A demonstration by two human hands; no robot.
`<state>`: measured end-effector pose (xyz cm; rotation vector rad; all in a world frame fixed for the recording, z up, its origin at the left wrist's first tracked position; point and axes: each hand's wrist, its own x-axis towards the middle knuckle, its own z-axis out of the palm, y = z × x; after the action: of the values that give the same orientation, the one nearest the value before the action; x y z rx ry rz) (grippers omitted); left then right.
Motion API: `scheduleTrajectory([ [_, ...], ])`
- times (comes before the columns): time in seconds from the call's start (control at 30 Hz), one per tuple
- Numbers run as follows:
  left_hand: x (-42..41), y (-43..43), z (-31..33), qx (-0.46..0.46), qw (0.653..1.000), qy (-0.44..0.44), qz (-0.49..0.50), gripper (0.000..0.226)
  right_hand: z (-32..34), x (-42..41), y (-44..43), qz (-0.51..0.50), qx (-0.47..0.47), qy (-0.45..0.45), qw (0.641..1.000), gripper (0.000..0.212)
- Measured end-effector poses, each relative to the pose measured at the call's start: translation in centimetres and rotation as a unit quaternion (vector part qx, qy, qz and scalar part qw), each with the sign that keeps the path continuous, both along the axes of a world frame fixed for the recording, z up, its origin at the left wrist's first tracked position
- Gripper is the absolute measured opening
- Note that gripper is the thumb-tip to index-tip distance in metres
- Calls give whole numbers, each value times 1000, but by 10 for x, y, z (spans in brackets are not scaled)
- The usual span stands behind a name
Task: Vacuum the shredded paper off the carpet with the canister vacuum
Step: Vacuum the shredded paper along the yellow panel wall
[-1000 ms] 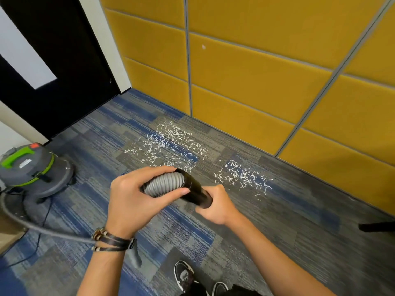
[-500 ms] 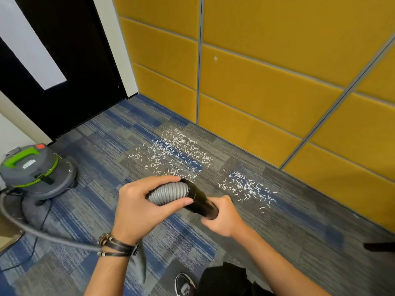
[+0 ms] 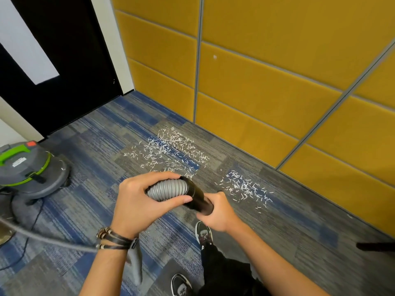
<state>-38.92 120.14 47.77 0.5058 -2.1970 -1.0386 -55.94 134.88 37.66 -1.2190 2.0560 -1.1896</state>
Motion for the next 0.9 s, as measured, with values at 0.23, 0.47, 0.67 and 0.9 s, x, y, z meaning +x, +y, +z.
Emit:
scheduleTrajectory([
  [0.23, -14, -4, -2, -6, 1000, 10, 10, 45, -4, -15, 5, -8, 15, 11, 1000, 39],
  [0.47, -26, -22, 4, -39, 999, 10, 28, 45, 3, -33, -34, 18, 8, 14, 1000, 43],
  [0.67, -41, -27, 4, -5, 1000, 19, 2, 48, 3, -44, -23, 10, 1, -1, 1000, 47],
  [0.9, -60, -32, 1, -16, 1000, 20, 4, 47, -2, -64, -29, -8, -4, 19, 1000, 47],
])
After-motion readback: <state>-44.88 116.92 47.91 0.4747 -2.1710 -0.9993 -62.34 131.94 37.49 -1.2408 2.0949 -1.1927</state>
